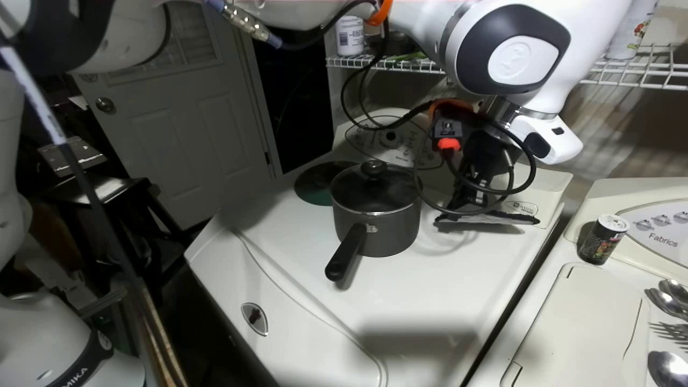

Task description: Use the black pot holder to remove the glass lid from the pot.

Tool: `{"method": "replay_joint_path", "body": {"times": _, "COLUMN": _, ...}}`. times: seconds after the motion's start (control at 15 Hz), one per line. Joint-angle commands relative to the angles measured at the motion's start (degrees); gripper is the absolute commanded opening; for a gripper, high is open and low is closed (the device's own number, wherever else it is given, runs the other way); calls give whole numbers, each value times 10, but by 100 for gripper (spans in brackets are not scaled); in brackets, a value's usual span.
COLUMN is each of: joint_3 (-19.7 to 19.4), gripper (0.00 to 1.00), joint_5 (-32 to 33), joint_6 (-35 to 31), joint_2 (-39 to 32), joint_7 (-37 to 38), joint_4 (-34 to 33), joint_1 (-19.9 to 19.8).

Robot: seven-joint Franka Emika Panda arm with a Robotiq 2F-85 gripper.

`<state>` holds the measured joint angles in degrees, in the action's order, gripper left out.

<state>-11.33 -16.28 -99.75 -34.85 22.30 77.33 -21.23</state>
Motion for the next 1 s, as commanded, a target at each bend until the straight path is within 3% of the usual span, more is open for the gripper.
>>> {"method": "replay_joint_path", "body": {"times": 0.0, "joint_3": -3, "gripper": 3, "joint_5": -6, "joint_6": -17, "joint_2": 47, "joint_7": 23, "joint_4": 44, "joint_1": 8}}
{"method": "replay_joint_path", "body": {"times": 0.93, "joint_3": -2, "gripper": 3, "joint_5": -4, "joint_6": -146, "joint_2": 272, "joint_7": 1, "joint_4": 250, "joint_1": 68}}
